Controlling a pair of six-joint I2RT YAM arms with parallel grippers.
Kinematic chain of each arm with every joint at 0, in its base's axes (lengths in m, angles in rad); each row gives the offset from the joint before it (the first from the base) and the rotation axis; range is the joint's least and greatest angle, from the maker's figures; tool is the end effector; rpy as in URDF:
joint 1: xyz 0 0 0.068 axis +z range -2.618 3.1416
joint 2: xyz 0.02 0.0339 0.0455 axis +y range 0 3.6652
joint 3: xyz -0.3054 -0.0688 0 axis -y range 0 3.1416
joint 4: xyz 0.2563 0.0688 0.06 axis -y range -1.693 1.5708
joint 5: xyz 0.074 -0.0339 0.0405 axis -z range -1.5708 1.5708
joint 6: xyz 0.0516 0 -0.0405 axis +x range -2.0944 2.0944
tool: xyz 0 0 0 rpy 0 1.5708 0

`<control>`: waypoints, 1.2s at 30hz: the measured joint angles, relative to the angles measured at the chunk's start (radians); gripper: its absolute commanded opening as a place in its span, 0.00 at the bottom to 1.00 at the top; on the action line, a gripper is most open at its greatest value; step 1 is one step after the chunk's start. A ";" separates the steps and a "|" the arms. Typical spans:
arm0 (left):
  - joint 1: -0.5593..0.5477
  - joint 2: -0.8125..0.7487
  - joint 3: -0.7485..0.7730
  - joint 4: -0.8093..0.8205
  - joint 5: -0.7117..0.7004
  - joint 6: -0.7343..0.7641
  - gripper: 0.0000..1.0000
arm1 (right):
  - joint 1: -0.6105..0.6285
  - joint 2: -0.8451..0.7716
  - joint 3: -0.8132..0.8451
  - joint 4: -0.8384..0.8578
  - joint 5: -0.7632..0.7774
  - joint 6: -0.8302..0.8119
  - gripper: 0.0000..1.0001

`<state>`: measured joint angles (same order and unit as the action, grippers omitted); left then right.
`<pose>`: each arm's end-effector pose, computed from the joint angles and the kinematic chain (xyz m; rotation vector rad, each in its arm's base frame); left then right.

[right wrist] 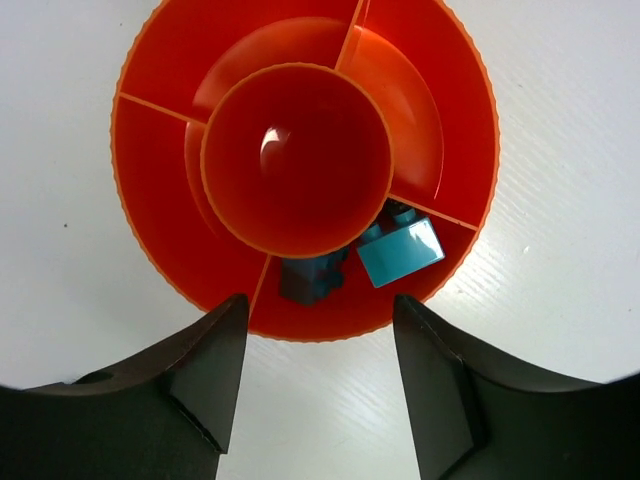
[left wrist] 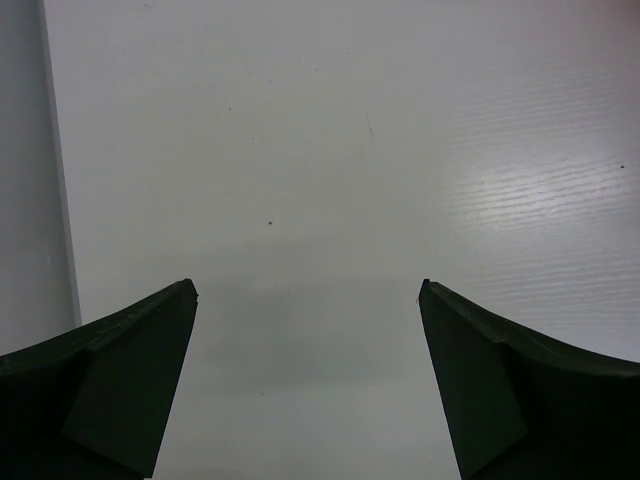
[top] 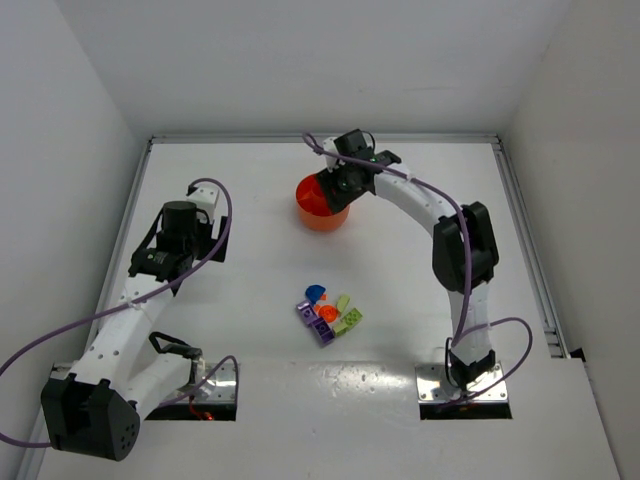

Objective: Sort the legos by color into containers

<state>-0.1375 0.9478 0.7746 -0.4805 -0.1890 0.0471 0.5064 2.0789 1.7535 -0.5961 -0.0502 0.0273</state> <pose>0.2030 -0.0183 0.3006 0.1009 2.2133 0.1602 0.4417 0.2479 0.2552 -0.6170 2.4366 0.2839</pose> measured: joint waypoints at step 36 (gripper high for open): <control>0.000 -0.029 0.000 -0.004 0.046 0.038 1.00 | 0.307 -0.572 -0.769 -0.085 -0.420 -0.124 0.63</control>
<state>-0.1375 0.9188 0.7746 -0.4843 -0.1429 0.0849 0.8131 1.5066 0.9848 -0.6811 -0.4702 -0.0971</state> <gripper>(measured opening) 0.995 0.605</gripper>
